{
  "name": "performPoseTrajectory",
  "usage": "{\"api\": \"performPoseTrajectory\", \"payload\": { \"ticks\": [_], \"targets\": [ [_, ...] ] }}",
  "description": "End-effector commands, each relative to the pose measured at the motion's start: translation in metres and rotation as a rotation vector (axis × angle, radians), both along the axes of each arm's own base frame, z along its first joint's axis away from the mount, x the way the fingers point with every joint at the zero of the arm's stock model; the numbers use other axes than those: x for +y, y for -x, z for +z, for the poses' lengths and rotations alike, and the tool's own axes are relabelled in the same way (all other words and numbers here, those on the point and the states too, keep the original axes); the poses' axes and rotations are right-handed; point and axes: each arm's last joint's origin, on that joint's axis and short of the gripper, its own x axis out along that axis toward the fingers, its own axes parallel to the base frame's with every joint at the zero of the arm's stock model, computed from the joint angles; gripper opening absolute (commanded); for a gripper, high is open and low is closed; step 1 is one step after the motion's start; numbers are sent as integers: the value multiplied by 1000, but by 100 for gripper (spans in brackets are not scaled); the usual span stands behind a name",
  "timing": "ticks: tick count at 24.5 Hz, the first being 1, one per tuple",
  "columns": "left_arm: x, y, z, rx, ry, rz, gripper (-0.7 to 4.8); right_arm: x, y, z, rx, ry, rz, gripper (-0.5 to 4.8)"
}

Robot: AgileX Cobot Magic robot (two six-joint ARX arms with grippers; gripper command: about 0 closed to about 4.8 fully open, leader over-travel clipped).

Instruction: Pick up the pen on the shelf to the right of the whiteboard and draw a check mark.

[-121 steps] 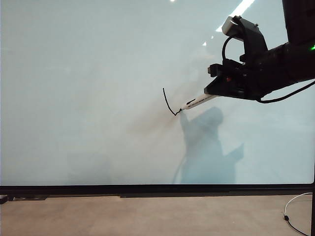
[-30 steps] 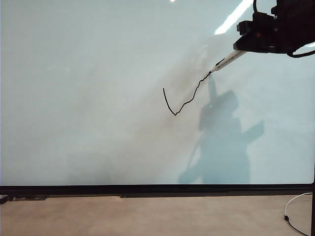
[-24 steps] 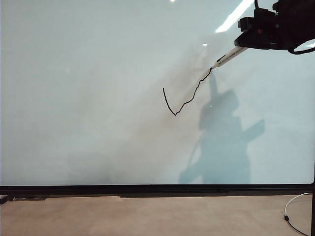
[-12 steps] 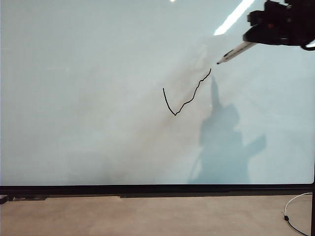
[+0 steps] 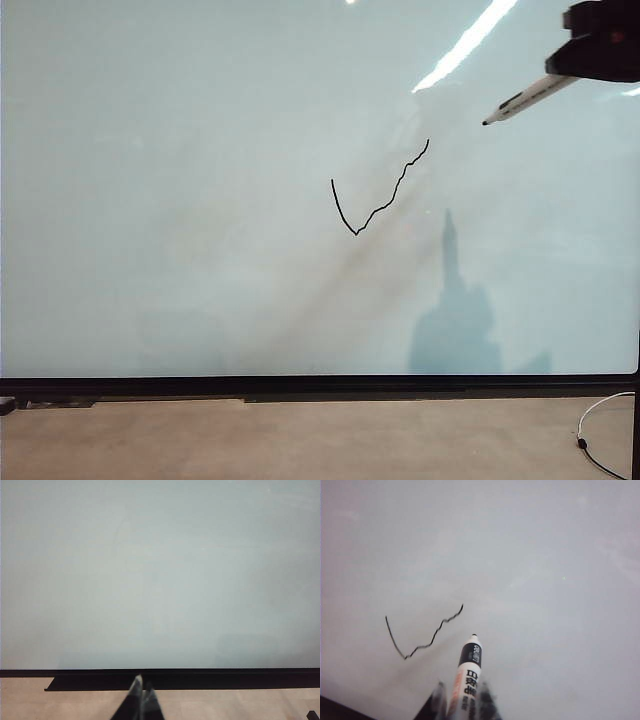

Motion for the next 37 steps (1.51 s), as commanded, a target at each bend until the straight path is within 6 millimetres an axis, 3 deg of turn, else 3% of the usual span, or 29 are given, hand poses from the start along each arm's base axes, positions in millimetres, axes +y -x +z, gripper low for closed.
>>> {"api": "performPoseTrajectory", "payload": {
  "ticks": [1, 18, 32, 37],
  "targets": [
    [0, 0, 2, -15, -4, -1, -4, -4, 15, -1, -56, -2, 0, -4],
    [0, 0, 2, -15, -4, -1, -4, -19, 59, -27, -56, -4, -53, -5],
    [0, 0, 2, -15, -4, 0, -4, -28, 82, -44, -79, -34, -109, -4],
    [0, 0, 2, -16, -4, 0, -4, -27, 82, -48, -49, -29, -112, -4]
  ]
}}
